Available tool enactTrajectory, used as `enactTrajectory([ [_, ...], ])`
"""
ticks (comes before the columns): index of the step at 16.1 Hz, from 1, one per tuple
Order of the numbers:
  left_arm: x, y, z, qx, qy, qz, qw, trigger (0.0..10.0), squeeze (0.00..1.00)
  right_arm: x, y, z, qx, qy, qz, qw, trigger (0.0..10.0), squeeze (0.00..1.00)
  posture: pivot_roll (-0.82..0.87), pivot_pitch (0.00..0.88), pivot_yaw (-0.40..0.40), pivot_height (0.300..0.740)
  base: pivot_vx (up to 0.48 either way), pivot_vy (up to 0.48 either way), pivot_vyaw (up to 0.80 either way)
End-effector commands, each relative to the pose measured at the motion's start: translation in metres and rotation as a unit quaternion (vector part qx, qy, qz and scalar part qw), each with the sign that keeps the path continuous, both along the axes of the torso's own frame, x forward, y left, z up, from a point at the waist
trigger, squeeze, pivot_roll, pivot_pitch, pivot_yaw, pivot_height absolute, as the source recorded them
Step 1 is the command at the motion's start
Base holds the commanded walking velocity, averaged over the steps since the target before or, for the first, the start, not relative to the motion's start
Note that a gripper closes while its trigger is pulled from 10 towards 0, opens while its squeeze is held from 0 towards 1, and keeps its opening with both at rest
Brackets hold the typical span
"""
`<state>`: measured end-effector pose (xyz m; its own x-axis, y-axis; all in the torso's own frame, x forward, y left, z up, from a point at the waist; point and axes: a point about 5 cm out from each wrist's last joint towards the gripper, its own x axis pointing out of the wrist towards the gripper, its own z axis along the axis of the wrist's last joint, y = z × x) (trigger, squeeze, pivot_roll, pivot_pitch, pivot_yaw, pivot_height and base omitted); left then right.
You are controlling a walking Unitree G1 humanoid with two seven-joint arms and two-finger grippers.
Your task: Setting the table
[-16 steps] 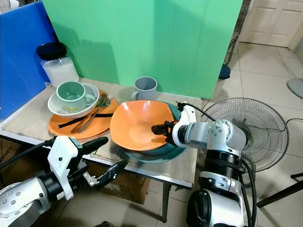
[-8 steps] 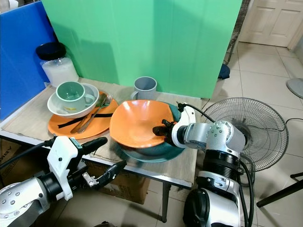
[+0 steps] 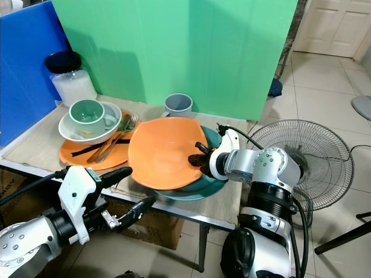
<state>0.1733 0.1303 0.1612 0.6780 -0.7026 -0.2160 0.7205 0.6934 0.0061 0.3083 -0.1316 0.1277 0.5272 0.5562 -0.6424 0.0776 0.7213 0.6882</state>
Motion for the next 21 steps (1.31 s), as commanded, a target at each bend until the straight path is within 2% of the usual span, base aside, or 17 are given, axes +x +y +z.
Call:
enactTrajectory([
  [1,0.0,0.001,0.002,0.006,-0.007,-0.002,1.0,10.0,0.0,0.003,0.0,0.01,0.007,-0.015,0.001,1.0,0.0,0.0,-0.03,0.0,0.032,0.74,0.0,0.0,0.0],
  [3,0.0,0.001,0.003,0.006,-0.009,-0.002,1.0,10.0,0.0,0.001,-0.007,0.017,0.015,-0.026,-0.005,1.0,0.0,0.0,-0.03,0.0,0.038,0.74,0.0,0.0,0.0],
  [5,0.001,0.001,0.008,-0.004,-0.023,0.006,1.0,10.0,0.0,-0.001,-0.022,0.034,0.049,-0.069,-0.034,0.996,0.0,0.0,-0.03,0.0,0.046,0.74,0.0,0.0,0.0],
  [6,0.003,0.001,0.012,-0.012,-0.034,0.014,0.999,10.0,0.0,-0.003,-0.03,0.047,0.058,-0.112,-0.041,0.991,0.0,0.0,-0.04,0.0,0.049,0.74,0.0,0.0,0.0],
  [7,0.006,0.002,0.017,-0.019,-0.047,0.026,0.998,10.0,0.0,-0.007,-0.037,0.064,0.056,-0.177,-0.05,0.981,0.0,0.0,-0.05,0.0,0.058,0.74,0.0,0.0,0.0],
  [8,0.01,0.002,0.022,-0.025,-0.066,0.045,0.997,10.0,0.0,-0.017,-0.045,0.082,0.012,-0.265,-0.037,0.963,10.0,0.0,-0.06,0.0,0.07,0.74,0.0,0.0,0.0],
  [10,0.015,0.0,0.022,-0.017,-0.09,0.078,0.993,10.0,0.0,-0.028,-0.051,0.093,-0.032,-0.324,-0.033,0.945,10.0,0.0,-0.08,0.0,0.085,0.74,0.0,0.0,0.0],
  [11,0.019,-0.001,0.02,-0.011,-0.097,0.112,0.989,10.0,0.0,-0.034,-0.055,0.099,-0.055,-0.371,-0.038,0.926,10.0,0.0,-0.08,0.0,0.094,0.74,0.0,0.0,0.0],
  [13,0.023,-0.003,0.021,-0.012,-0.112,0.147,0.983,10.0,0.0,-0.044,-0.059,0.102,-0.071,-0.403,-0.067,0.91,10.0,0.0,-0.09,0.0,0.102,0.74,0.0,0.0,0.0],
  [16,0.026,-0.006,0.021,-0.002,-0.133,0.177,0.975,10.0,0.0,-0.053,-0.066,0.099,-0.056,-0.413,-0.122,0.901,10.0,0.0,-0.1,0.0,0.103,0.74,0.0,0.0,-0.74],
  [19,0.03,-0.007,0.014,0.037,-0.151,0.209,0.965,10.0,0.0,-0.061,-0.069,0.089,-0.085,-0.441,-0.141,0.882,10.0,0.0,-0.1,0.0,0.098,0.74,0.0,0.0,-0.75],
  [20,0.031,-0.004,0.013,0.04,-0.153,0.227,0.961,10.0,0.0,-0.062,-0.068,0.087,-0.094,-0.443,-0.14,0.88,10.0,0.0,-0.1,0.0,0.097,0.74,0.0,0.0,-0.75],
  [21,0.031,-0.002,0.011,0.038,-0.147,0.248,0.957,10.0,0.0,-0.063,-0.071,0.083,-0.08,-0.434,-0.16,0.883,10.0,0.0,-0.1,0.0,0.093,0.74,0.0,0.0,-0.76],
])
